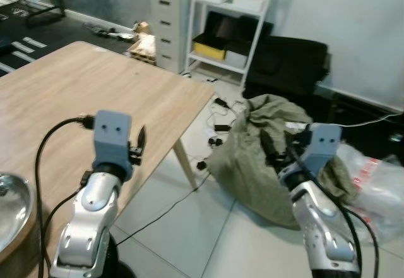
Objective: Setting the table
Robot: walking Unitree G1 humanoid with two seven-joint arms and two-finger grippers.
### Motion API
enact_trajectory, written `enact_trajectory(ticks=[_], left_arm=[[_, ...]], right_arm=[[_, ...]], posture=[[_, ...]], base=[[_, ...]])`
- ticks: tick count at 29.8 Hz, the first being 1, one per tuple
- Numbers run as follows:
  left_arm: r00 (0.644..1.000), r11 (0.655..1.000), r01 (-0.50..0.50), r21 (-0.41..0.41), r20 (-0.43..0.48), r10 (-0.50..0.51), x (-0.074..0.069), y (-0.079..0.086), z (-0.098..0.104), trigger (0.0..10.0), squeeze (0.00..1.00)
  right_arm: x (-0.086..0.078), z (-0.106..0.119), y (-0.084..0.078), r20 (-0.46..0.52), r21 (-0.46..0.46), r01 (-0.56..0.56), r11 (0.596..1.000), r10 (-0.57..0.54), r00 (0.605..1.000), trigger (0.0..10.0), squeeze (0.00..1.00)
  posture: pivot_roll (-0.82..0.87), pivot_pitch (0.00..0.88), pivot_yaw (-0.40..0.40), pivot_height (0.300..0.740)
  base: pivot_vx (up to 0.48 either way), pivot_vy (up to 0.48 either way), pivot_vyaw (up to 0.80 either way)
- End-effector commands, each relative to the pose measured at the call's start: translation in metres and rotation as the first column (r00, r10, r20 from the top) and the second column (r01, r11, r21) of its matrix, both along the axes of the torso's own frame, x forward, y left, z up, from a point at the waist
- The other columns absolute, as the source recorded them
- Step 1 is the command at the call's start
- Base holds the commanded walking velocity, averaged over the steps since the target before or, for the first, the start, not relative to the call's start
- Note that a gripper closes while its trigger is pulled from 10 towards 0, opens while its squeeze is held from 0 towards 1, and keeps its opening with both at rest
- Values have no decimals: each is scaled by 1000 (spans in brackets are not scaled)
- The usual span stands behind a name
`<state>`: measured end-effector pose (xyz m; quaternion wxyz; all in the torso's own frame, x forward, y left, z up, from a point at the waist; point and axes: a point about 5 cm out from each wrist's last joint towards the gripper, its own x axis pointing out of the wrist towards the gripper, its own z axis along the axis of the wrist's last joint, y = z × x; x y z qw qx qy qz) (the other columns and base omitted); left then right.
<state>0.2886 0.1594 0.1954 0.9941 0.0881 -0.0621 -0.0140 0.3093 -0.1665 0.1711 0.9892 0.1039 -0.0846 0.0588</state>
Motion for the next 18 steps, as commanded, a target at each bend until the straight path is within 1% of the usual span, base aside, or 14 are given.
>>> enact_trajectory(ticks=[1, 7, 18], left_arm=[[1000, 1000, 15, 18, -17, -15, 0, -1, -5, 10000, 0], [998, 999, 53, 3, -35, -53, 0, -4, -9, 10000, 0], [997, 998, 62, -10, -42, -63, -1, -3, -10, 10000, 0]], right_arm=[[-1, -5, 0, -18, 4, 0, 1000, 0, 1000, 10000, 0], [-1, -5, 0, -19, 2, 3, 1000, -2, 1000, 10000, 0], [-2, -5, -1, -20, 0, 3, 1000, -3, 1000, 10000, 0]], posture=[[13, 36, 51, 740], [11, 40, 50, 740], [9, 44, 50, 740]], base=[[0, 0, -800], [0, 0, -800], [0, 0, -800]])
